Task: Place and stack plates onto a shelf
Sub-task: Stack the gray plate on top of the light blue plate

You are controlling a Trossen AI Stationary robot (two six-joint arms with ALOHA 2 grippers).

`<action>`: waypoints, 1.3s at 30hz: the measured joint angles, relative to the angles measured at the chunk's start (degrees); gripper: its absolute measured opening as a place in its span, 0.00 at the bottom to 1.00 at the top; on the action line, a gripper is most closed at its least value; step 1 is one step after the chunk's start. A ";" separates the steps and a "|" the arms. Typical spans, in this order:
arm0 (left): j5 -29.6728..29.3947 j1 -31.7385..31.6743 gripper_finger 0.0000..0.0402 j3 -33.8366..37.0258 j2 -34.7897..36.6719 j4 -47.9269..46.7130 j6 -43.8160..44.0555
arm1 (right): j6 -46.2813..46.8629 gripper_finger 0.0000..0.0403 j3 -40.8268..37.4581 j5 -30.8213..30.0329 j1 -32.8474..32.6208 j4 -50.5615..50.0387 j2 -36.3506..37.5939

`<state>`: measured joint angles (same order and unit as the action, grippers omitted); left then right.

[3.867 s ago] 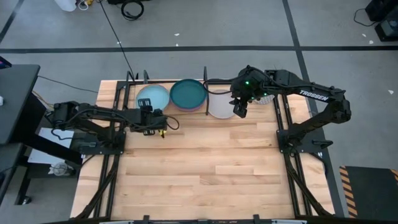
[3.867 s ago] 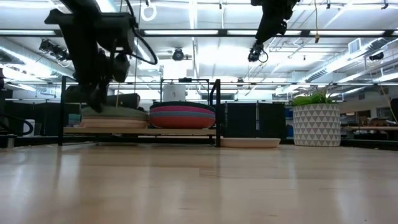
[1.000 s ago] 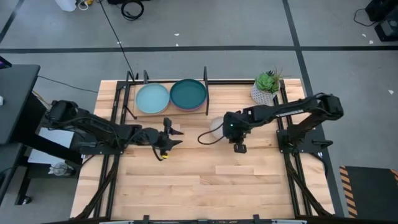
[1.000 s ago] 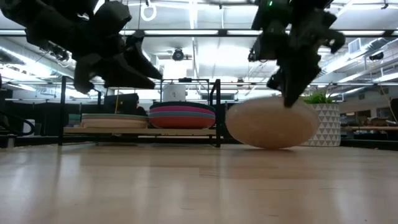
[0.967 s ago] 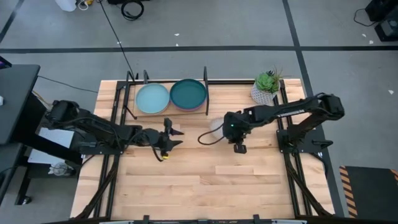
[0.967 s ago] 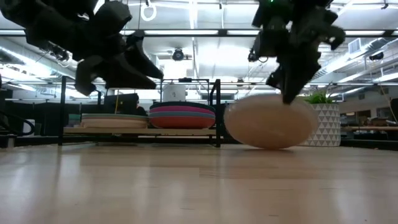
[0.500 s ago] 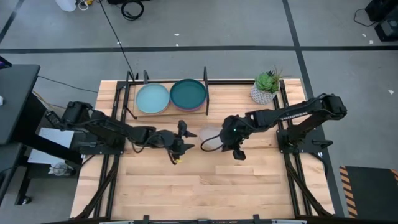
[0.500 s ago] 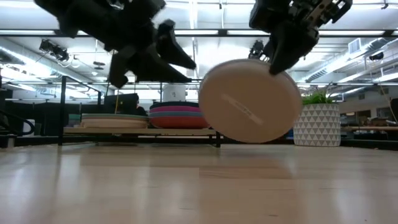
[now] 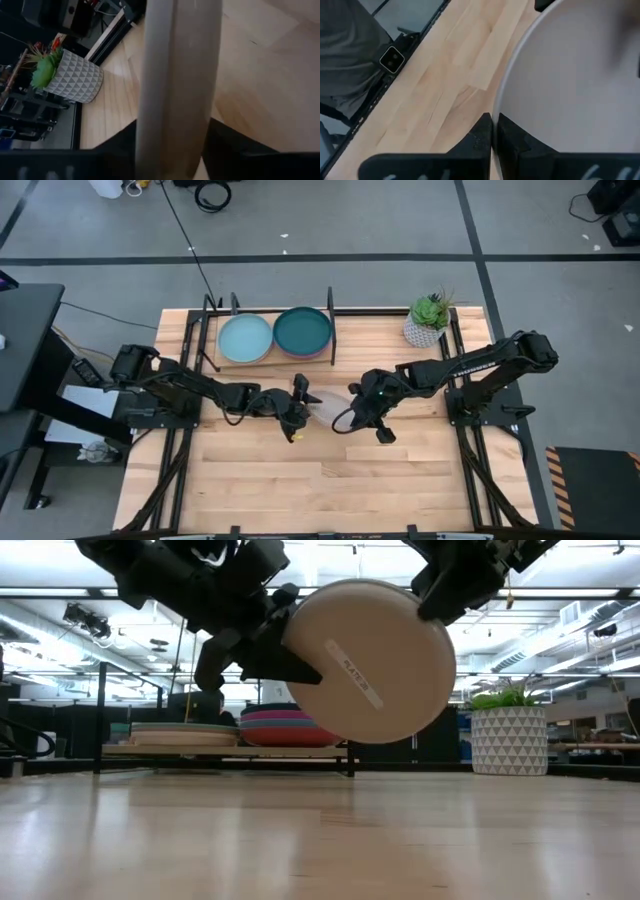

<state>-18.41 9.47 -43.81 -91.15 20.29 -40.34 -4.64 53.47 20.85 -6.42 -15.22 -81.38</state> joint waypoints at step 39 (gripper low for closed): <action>-28.72 0.51 0.13 0.07 29.66 -45.95 15.99 | 10.17 0.35 9.33 -33.69 -3.69 -19.94 12.17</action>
<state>-47.13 9.99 -43.75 -61.49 -25.66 -24.34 5.52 62.81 -12.84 -10.11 -35.15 -69.21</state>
